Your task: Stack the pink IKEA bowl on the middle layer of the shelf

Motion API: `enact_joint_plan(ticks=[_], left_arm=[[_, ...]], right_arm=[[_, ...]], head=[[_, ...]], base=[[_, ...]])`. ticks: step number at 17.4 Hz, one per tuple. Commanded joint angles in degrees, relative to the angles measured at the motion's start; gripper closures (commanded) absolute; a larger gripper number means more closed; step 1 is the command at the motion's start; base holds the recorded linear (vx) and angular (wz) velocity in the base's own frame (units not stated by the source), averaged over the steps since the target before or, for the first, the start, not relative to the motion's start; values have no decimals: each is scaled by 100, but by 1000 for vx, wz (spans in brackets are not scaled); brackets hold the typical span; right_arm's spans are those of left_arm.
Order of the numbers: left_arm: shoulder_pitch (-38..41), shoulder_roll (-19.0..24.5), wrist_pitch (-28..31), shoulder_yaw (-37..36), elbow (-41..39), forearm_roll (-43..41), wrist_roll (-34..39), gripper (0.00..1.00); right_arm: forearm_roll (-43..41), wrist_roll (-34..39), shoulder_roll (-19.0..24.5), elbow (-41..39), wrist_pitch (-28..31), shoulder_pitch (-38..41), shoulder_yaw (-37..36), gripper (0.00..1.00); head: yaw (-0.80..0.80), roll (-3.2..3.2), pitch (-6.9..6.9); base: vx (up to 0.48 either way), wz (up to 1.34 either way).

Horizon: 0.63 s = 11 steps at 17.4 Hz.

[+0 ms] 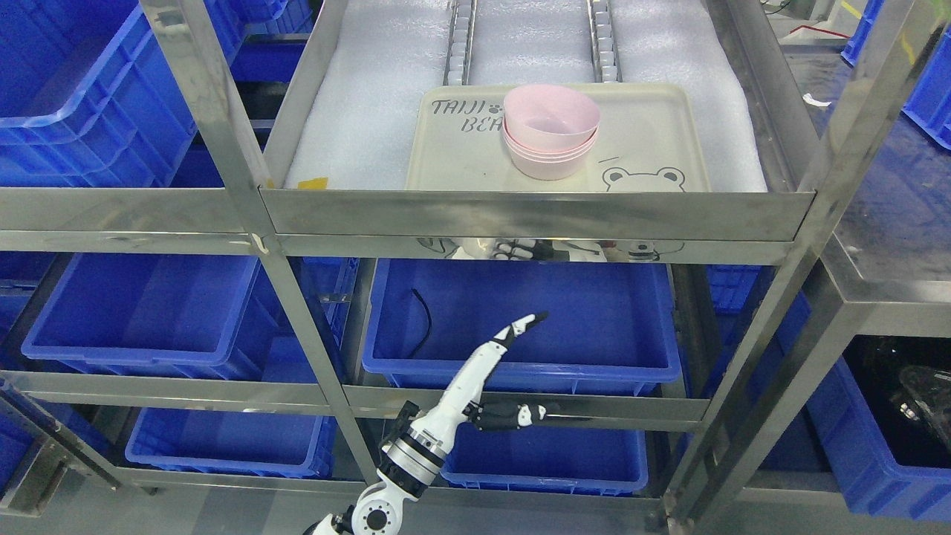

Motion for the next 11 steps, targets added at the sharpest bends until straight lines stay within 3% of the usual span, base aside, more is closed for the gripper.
enact_joint_plan(ticks=[1, 11], left_arm=[[210, 100, 1237, 163, -1030, 868, 587, 4], [447, 100, 1291, 287, -1225, 1282, 851, 0]], right_arm=[[0, 0, -100, -100, 0, 17, 0, 0], [0, 0, -100, -100, 0, 17, 0, 0]], head=[[0, 0, 0], [0, 0, 0]], base=[[0, 0], [1, 15]])
